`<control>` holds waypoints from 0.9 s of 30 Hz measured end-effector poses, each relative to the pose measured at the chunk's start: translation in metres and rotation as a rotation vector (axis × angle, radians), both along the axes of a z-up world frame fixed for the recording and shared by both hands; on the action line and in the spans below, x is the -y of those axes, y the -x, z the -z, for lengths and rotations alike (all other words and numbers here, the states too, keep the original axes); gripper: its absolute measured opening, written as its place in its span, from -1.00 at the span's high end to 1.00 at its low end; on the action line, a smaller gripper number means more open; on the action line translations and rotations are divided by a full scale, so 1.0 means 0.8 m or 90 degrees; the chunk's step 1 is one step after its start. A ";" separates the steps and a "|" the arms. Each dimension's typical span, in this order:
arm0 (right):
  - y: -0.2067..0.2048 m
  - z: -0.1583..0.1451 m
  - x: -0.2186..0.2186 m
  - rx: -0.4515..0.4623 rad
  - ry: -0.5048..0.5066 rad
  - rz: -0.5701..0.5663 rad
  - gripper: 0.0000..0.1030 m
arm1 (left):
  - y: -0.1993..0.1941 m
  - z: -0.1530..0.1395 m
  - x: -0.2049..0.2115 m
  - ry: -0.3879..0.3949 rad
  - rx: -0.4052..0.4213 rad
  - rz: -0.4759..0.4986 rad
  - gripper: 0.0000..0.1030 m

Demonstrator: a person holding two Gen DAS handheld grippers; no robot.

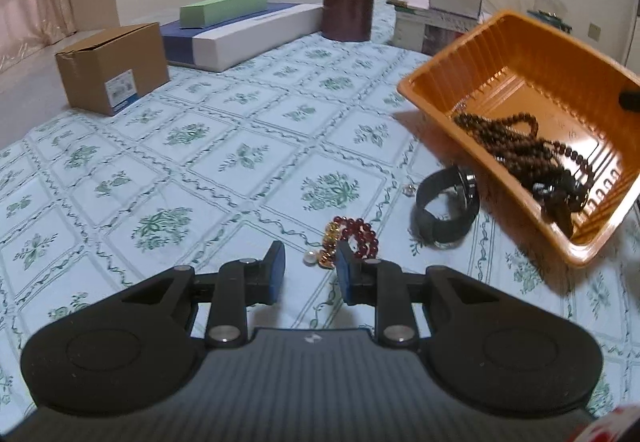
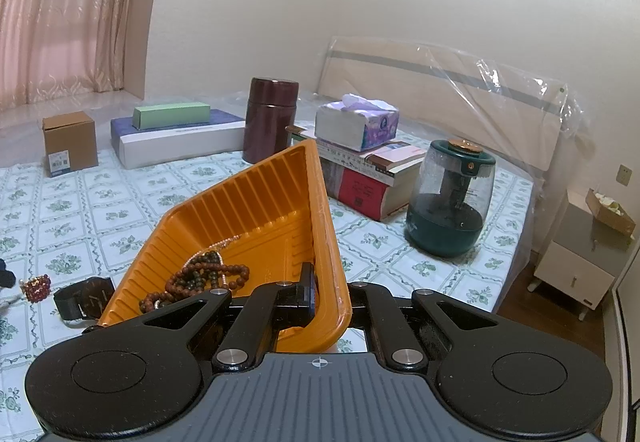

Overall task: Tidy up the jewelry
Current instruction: 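Grasp the small pearl earring beside the red bead bracelet with the left tool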

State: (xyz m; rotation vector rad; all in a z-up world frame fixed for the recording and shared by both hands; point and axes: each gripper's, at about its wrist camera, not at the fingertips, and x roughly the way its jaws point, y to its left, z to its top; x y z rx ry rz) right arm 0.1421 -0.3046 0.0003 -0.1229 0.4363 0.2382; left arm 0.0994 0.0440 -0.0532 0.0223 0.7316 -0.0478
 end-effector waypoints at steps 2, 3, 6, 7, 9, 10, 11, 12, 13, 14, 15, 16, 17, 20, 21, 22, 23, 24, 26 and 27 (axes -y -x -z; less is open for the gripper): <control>0.000 0.000 0.002 -0.001 0.000 0.001 0.89 | -0.003 0.004 0.003 -0.009 -0.002 0.004 0.54; 0.000 0.001 0.003 -0.001 0.000 0.001 0.89 | -0.004 0.006 0.003 -0.008 -0.004 0.005 0.54; 0.000 0.001 0.003 -0.001 0.000 0.002 0.89 | -0.006 0.008 0.001 -0.005 -0.003 0.004 0.54; 0.000 0.002 0.003 -0.001 0.000 0.002 0.89 | -0.007 0.008 -0.001 -0.007 -0.003 0.003 0.54; 0.000 0.003 0.005 -0.002 0.000 0.003 0.89 | -0.009 0.009 -0.003 -0.012 -0.003 0.004 0.59; 0.000 0.002 0.004 -0.002 0.001 0.002 0.89 | -0.010 0.009 -0.003 -0.018 -0.004 0.007 0.62; 0.000 0.003 0.005 -0.002 0.003 0.002 0.89 | -0.011 0.010 -0.002 -0.025 -0.004 0.012 0.64; 0.000 0.003 0.005 -0.002 0.002 0.003 0.89 | -0.012 0.011 -0.002 -0.030 -0.004 0.017 0.65; 0.000 0.003 0.006 -0.002 0.002 0.004 0.89 | -0.013 0.011 -0.001 -0.035 -0.004 0.023 0.65; 0.001 0.003 0.006 -0.002 0.002 0.004 0.89 | -0.014 0.012 0.000 -0.039 -0.003 0.027 0.65; 0.001 0.003 0.005 -0.002 0.003 0.004 0.89 | -0.015 0.013 0.001 -0.043 -0.002 0.032 0.65; 0.000 0.003 0.005 -0.002 0.003 0.004 0.89 | -0.016 0.014 0.002 -0.048 -0.001 0.038 0.65; 0.000 0.004 0.006 -0.002 0.004 0.004 0.89 | -0.017 0.014 0.002 -0.049 0.000 0.041 0.65; 0.000 0.004 0.004 -0.002 0.004 0.004 0.89 | -0.021 0.015 0.001 -0.040 0.001 0.051 0.65; 0.000 0.004 0.005 -0.002 0.005 0.004 0.89 | -0.022 0.016 0.000 -0.039 0.002 0.054 0.65; 0.000 0.004 0.006 -0.002 0.006 0.004 0.89 | -0.024 0.016 0.000 -0.039 0.004 0.057 0.65; -0.001 0.004 0.006 -0.002 0.005 0.004 0.89 | -0.025 0.017 0.000 -0.038 0.005 0.058 0.65; 0.000 0.004 0.005 -0.003 0.005 0.005 0.89 | -0.027 0.017 -0.001 -0.035 0.004 0.058 0.65; 0.000 0.004 0.006 -0.003 0.006 0.004 0.89 | -0.030 0.017 -0.002 -0.029 -0.001 0.059 0.65; -0.001 0.004 0.005 -0.003 0.006 0.004 0.89 | -0.031 0.017 -0.002 -0.028 -0.002 0.058 0.65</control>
